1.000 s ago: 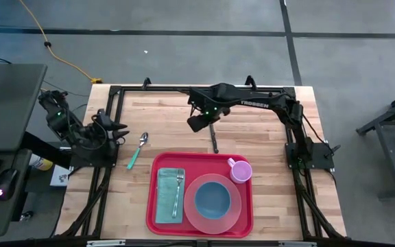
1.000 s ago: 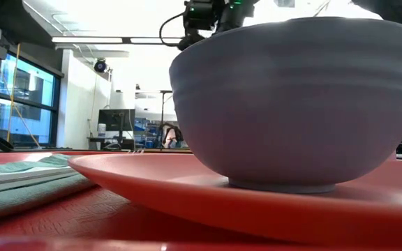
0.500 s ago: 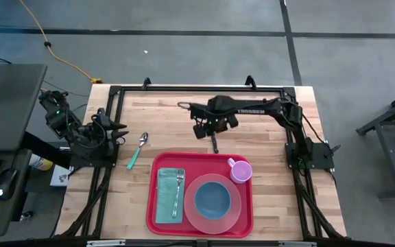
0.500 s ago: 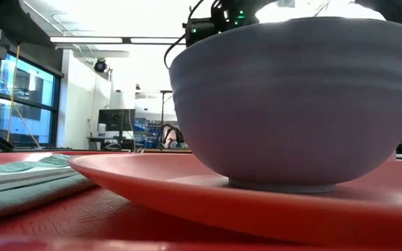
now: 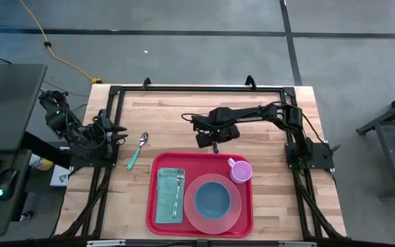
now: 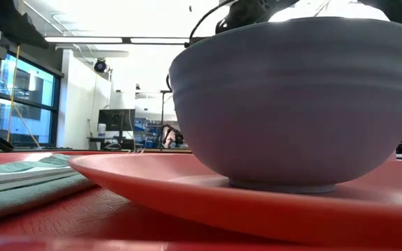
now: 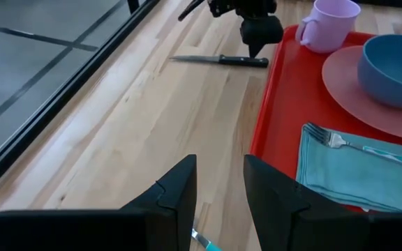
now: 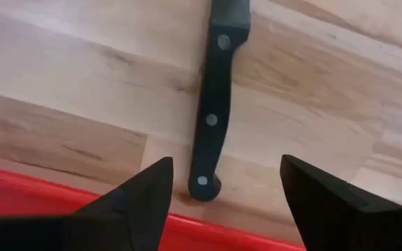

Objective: Set up tray
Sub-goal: Put the black knife on the blue napkin to the left of the blue patterned fork

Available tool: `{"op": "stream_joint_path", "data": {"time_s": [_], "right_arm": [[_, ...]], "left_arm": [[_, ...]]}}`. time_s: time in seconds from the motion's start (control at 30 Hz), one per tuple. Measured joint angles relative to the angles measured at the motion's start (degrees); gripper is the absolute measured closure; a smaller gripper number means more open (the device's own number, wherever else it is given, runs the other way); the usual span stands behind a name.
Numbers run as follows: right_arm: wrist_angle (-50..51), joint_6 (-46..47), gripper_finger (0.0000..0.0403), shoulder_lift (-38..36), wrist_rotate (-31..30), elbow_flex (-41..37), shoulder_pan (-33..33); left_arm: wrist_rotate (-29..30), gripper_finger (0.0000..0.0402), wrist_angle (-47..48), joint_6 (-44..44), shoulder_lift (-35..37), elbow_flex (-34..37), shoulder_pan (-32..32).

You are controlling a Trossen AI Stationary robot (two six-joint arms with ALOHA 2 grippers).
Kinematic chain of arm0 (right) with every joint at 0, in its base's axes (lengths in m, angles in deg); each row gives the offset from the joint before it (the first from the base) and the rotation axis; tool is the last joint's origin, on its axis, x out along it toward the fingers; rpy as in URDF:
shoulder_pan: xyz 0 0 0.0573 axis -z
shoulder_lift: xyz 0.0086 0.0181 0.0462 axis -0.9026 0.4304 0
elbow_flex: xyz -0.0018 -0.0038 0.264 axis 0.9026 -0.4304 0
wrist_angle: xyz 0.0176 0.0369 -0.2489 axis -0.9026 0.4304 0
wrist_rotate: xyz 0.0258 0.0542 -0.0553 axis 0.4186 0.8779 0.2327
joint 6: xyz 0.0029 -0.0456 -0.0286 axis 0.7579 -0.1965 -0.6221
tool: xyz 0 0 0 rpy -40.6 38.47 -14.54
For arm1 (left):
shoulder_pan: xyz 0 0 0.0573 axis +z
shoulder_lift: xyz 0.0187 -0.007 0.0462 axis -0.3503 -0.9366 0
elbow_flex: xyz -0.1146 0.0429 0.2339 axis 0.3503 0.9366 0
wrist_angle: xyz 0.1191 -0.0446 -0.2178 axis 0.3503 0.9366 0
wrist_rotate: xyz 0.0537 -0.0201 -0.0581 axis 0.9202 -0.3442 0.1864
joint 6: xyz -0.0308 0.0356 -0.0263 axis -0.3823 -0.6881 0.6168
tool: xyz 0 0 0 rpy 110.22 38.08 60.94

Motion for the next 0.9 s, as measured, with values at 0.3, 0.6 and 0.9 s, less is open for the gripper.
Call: {"op": "stream_joint_path", "data": {"time_s": [0.3,0.6,0.9], "right_arm": [[-8.15,-0.48,0.0176,-0.02,-0.64,-3.36,1.95],[-9.65,-3.92,0.0198,-0.02,-0.59,-4.2,3.86],[-10.85,-5.33,0.0196,2.36,1.18,-4.02,3.2]], "left_arm": [[-0.29,0.0252,-0.02,0.01,0.0,0.0,0.01],[-0.34,0.0252,-0.04,0.02,0.0,0.0,0.01],[-0.36,0.0252,-0.07,0.43,0.0,0.0,-0.01]]}}
